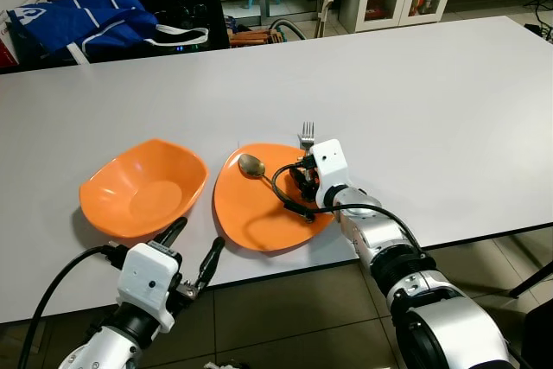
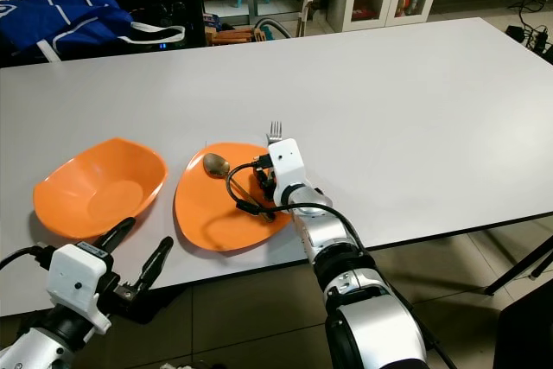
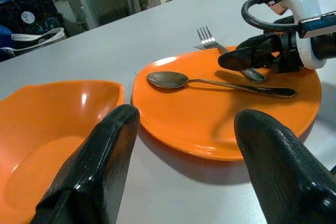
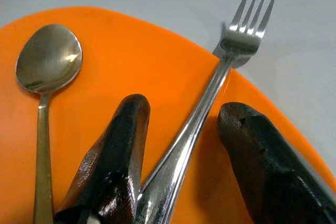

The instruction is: Setting the table

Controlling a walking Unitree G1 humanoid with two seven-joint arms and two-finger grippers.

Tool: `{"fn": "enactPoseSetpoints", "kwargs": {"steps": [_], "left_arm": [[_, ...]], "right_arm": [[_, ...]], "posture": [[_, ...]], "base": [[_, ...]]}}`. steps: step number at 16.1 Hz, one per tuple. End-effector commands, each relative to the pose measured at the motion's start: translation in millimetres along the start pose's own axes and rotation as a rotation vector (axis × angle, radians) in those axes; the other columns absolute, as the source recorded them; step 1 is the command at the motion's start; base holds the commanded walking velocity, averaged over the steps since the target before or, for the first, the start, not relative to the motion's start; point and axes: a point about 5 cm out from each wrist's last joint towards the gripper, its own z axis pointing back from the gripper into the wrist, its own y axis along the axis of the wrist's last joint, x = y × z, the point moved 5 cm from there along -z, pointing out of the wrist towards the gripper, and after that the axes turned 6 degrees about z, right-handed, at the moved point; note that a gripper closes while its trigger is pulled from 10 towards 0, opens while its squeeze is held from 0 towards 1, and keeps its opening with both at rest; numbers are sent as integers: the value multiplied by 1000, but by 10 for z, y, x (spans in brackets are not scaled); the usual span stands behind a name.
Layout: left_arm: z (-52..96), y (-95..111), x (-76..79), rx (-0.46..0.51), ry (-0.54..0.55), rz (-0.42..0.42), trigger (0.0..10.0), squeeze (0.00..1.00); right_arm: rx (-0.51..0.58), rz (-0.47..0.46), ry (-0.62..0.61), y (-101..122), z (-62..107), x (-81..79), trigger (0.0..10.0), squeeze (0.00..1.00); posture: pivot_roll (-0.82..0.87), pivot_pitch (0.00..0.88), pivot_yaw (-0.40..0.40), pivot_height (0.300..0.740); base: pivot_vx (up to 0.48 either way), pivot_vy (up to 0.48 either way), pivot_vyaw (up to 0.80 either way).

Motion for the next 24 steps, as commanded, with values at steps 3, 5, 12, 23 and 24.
{"fn": "enactPoseSetpoints", "kwargs": {"steps": [3,5,12,23,24], "left_arm": [[11,-26,-55,-12,9,-5,10000,0],[10,-22,-62,-10,11,-6,10000,0],[34,-12,-91,-16,9,-16,10000,0],[27,-3,-89,-13,1,-24,10000,0],[25,0,-89,-11,2,-25,10000,0]], "right_arm": [[12,-25,-25,52,-8,44,10000,0],[57,-54,-82,43,14,129,10000,0],[118,-47,-99,-117,88,30,10000,0],[166,-29,-58,-1,63,-81,10000,0],[199,-17,-63,90,60,-68,10000,0]], "posture": [[-26,17,83,740],[-17,21,89,740],[-6,34,103,740],[-11,32,104,740],[-11,31,103,740]], "base": [[0,0,0],[0,0,0],[0,0,0],[0,0,0],[0,0,0]]}}
